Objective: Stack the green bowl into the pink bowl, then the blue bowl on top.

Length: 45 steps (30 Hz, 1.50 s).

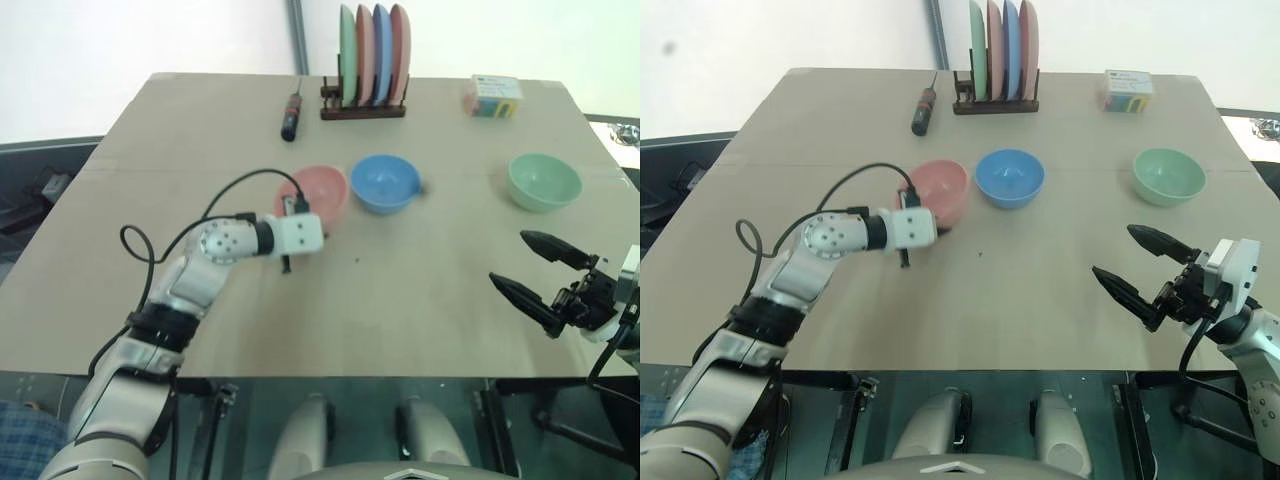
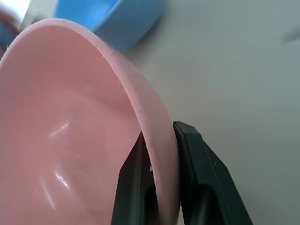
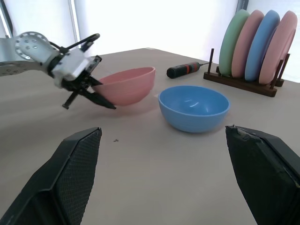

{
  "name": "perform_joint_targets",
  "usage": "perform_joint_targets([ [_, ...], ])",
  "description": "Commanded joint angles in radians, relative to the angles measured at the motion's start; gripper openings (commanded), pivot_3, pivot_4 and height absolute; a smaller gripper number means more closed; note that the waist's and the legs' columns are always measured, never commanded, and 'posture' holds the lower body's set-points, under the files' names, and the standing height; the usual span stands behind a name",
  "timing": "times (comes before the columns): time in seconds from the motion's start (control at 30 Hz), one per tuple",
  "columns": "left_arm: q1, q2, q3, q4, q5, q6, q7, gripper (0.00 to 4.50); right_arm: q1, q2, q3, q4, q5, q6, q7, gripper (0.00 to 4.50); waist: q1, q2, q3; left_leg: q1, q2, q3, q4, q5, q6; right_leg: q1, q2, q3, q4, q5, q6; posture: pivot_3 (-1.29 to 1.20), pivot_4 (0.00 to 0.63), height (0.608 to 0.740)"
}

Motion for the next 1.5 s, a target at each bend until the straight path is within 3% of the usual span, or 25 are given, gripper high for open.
perform_joint_targets([
  [0.03, 0.015, 0.029, -0.01, -0.12, -0.049, -0.037, -0.1, 0.0, -0.001, -0.011, -0.021, -0.016, 0.008, -0.008, 0.003, 4.46, 0.001, 0.0, 0.0, 0.0, 0.0, 0.0, 0.0, 0.0, 0.0, 0.0, 0.0, 0.0, 0.0, 0.0, 0.0, 0.0, 0.15, 0.74],
  [0.27, -0.012, 0.004, -0.061, -0.109, -0.011, -0.191, -0.127, 0.0, 0.013, -0.004, -0.019, -0.022, 0.003, -0.011, -0.004, 4.46, 0.003, 0.0, 0.0, 0.0, 0.0, 0.001, 0.004, 0.0, 0.0, 0.001, 0.001, 0.0, 0.001, 0.0, 0.0, 0.0, 0.15, 0.74],
  [0.33, -0.017, -0.023, -0.069, -0.112, -0.014, -0.204, -0.125, 1.1, 0.017, -0.001, -0.018, -0.026, 0.002, -0.012, -0.008, 4.46, 0.006, 0.0, 0.0, 0.0, 0.0, 0.0, 0.004, 0.0, 0.0, 0.001, 0.001, 0.0, 0.001, 0.0, 0.0, 0.0, 0.15, 0.74],
  [0.47, -0.02, -0.044, -0.078, -0.115, -0.024, -0.264, -0.135, 2.63, 0.024, 0.002, -0.018, -0.029, 0.001, -0.014, -0.011, 4.46, 0.0, 0.0, 0.0, 0.0, 0.0, 0.0, 0.003, 0.0, 0.0, 0.001, 0.001, 0.0, 0.001, 0.0, 0.0, 0.0, 0.15, 0.74],
  [0.53, -0.024, -0.05, -0.074, -0.107, -0.033, -0.286, -0.135, 3.09, 0.027, 0.002, -0.017, -0.03, 0.001, -0.014, -0.015, 4.46, 0.0, 0.0, 0.0, 0.0, 0.0, 0.0, 0.003, 0.0, 0.0, 0.001, 0.002, 0.0, 0.001, 0.0, 0.0, 0.0, 0.15, 0.74],
  [0.63, -0.044, -0.078, -0.041, -0.073, -0.051, -0.331, -0.094, 4.42, 0.03, 0.003, -0.017, -0.033, 0.002, -0.013, -0.019, 4.46, 0.002, 0.0, 0.0, 0.0, 0.0, 0.0, 0.003, 0.0, 0.0, 0.001, 0.001, 0.0, 0.001, 0.0, 0.0, 0.0, 0.15, 0.74],
  [0.77, -0.029, -0.099, 0.029, -0.06, -0.25, -0.235, -0.144, 4.47, 0.036, 0.0, -0.024, -0.028, 0.003, -0.017, -0.017, 4.46, 0.003, 0.0, 0.0, 0.0, 0.0, 0.0, 0.004, 0.0, 0.0, 0.001, 0.001, 0.0, 0.001, 0.0, 0.0, 0.0, 0.15, 0.74],
  [0.9, 0.051, -0.051, 0.137, -0.118, -0.536, 0.084, -0.227, 4.47, 0.024, -0.008, -0.027, -0.002, -0.012, -0.022, -0.016, 4.46, -0.008, 0.001, 0.0, 0.001, 0.001, -0.001, 0.003, 0.0, 0.0, 0.001, 0.002, 0.0, 0.002, 0.0, 0.0, 0.0, 0.15, 0.74],
  [1.1, 0.123, -0.092, 0.349, -0.14, -0.819, 0.307, -0.169, 4.47, -0.124, -0.098, 0.014, 0.163, -0.176, 0.017, -0.105, 4.46, -0.004, 0.001, 0.0, 0.001, 0.001, -0.002, 0.005, 0.0, 0.0, 0.001, 0.002, 0.0, 0.002, 0.0, 0.0, 0.0, 0.15, 0.74],
  [1.33, 0.273, -0.134, 0.456, -0.251, -0.929, 0.308, -0.214, 4.47, -0.389, -0.227, 0.124, 0.496, -0.434, 0.008, -0.188, 4.46, -0.003, 0.001, 0.0, 0.001, 0.001, 0.002, 0.004, 0.0, 0.0, 0.001, 0.002, 0.001, 0.002, 0.0, 0.0, 0.0, 0.15, 0.74],
  [1.5, 0.344, -0.143, 0.462, -0.255, -0.902, 0.251, -0.266, 4.47, -0.593, -0.248, 0.224, 0.742, -0.533, -0.061, -0.154, 4.46, -0.001, 0.001, 0.0, 0.001, 0.001, 0.002, 0.003, 0.0, 0.0, 0.0, 0.002, 0.001, 0.001, 0.0, 0.0, 0.0, 0.15, 0.74],
])
